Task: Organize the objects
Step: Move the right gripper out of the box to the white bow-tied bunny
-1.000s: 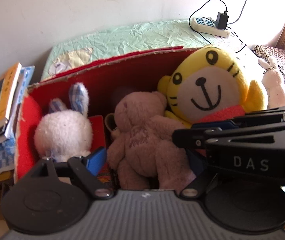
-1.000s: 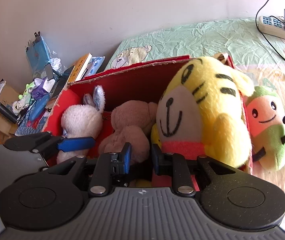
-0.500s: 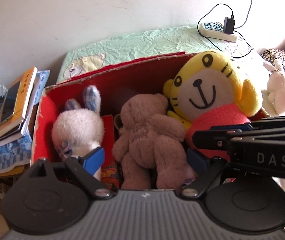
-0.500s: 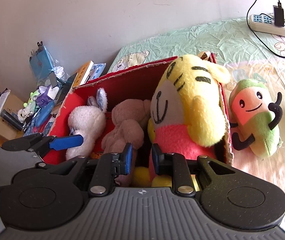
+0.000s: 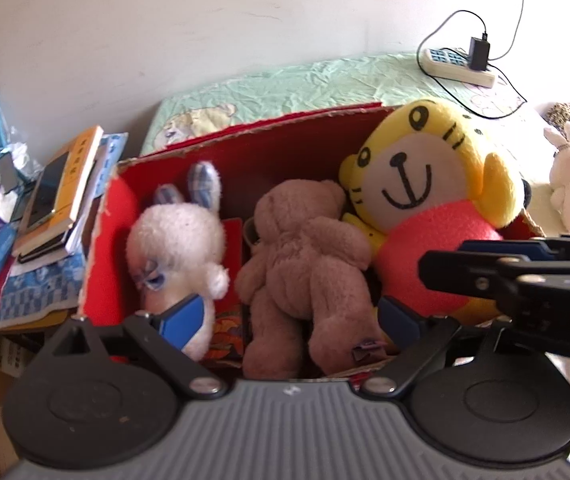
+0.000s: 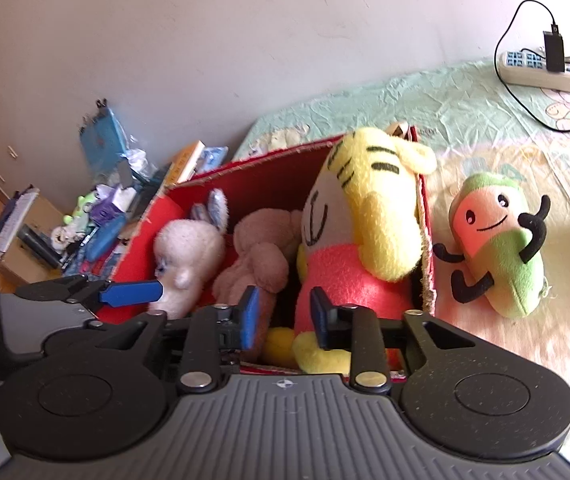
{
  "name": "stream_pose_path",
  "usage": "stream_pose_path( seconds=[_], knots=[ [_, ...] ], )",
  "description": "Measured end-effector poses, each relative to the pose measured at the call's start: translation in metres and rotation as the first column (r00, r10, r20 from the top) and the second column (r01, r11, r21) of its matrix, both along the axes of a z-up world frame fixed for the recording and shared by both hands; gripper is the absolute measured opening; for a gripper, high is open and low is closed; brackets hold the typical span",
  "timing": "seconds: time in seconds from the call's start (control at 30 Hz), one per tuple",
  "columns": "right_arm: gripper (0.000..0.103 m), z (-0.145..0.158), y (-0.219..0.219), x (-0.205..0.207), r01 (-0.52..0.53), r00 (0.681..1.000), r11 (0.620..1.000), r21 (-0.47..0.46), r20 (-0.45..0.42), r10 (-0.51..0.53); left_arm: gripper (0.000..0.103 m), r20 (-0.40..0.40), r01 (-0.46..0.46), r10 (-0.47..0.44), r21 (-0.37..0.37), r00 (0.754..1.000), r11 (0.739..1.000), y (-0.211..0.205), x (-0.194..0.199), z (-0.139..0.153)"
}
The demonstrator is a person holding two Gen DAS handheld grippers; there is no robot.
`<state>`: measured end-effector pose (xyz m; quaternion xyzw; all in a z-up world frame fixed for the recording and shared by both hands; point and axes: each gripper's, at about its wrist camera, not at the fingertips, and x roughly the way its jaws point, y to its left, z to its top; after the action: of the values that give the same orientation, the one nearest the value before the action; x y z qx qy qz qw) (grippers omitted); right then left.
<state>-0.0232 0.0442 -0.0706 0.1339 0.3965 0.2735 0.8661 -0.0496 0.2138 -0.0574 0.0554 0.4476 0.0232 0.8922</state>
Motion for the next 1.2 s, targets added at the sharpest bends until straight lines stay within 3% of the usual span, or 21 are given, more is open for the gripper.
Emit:
stream_pose_path(
  seconds=[0.3, 0.5, 0.87, 1.2],
  knots=[
    [0.036, 0.012, -0.025, -0.009, -0.043, 0.999, 0.999, 0.03, 0.015, 0.043, 0.094, 0.039, -0.06, 0.058, 0.054, 0.998, 0.997, -0.01, -0.018, 0.02],
    [0.036, 0.011, -0.053, -0.015, -0.051, 0.999, 0.998, 0.034, 0.01, 0.051, 0.093, 0.048, -0.068, 0.066, 0.033, 0.997, 0.997, -0.025, -0.032, 0.035],
    [0.036, -0.002, -0.133, -0.017, 0.018, 0.999, 1.0, 0.015, -0.036, -0.018, 0.09, 0.083, 0.053, -0.05, -0.036, 0.995, 0.998, -0.107, -0.037, 0.049],
    [0.036, -0.016, -0.209, -0.008, 0.098, 0.992, 0.995, -0.021, -0.071, -0.1, 0.089, 0.081, 0.164, -0.157, -0.093, 0.984, 0.982, -0.187, -0.016, 0.035]
  ],
)
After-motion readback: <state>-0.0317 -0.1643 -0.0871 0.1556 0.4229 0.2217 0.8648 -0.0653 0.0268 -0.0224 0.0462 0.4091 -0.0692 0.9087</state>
